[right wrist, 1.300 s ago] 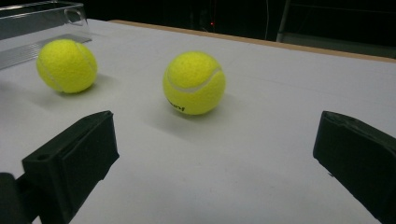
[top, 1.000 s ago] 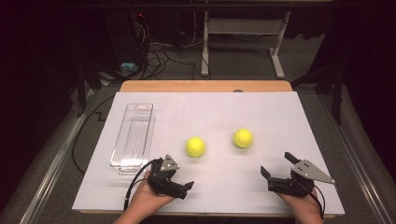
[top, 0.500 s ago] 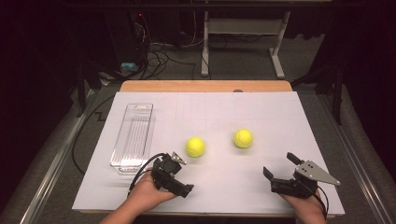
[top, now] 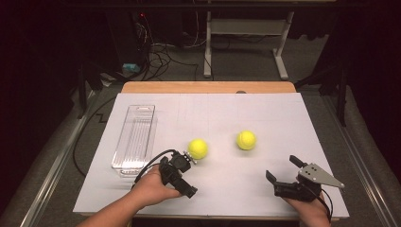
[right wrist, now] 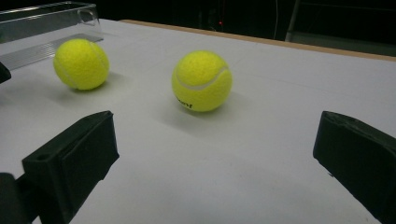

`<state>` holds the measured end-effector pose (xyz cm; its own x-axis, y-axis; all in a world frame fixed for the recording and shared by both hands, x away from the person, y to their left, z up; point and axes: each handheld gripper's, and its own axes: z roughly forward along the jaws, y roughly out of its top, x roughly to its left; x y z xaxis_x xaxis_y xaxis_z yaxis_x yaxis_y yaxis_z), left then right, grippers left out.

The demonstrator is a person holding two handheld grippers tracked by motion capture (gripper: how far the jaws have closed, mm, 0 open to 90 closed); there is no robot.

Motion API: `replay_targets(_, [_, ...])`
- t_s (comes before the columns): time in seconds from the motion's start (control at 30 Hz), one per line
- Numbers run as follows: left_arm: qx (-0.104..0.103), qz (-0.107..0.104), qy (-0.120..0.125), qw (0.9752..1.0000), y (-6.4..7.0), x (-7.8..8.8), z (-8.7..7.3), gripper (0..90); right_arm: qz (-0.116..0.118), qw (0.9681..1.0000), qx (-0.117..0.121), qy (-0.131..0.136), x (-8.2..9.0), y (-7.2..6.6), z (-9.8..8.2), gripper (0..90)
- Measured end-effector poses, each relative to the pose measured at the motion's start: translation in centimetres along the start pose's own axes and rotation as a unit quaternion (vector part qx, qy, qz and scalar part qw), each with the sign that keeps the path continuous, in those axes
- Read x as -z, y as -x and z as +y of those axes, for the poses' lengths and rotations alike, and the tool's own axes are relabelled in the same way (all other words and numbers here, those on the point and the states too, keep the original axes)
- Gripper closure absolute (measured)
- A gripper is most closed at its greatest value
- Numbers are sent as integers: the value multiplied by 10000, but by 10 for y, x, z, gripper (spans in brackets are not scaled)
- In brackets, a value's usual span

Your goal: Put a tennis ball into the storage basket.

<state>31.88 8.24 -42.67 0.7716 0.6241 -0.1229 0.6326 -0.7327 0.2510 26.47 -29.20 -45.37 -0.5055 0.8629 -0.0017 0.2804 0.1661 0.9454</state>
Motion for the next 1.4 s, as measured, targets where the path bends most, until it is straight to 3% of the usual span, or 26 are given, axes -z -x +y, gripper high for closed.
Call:
replay_targets(0.43, [-99, -136, -614, 9980, -7, 7, 22, 4, 21, 10000, -44, -9, 2, 1, -1, 0])
replay_targets(0.53, [-26, -241, -748, 9969, -10, 5, 27, 4, 35, 10000, -33, -20, 2, 1, -1, 0])
replay_targets(0.7, [42, -189, -924, 9955, -16, 3, 37, 4, 39, 10000, -26, -14, 2, 2, -1, 0])
replay_targets(1.0, [354, -301, -746, 9961, -31, 10, 58, 4, 44, 10000, -24, -19, 2, 2, -1, 0])
replay_targets(1.4, [623, -226, -658, 9956, -56, 8, 90, 4, 54, 10000, -31, -10, 3, 2, -1, 0])
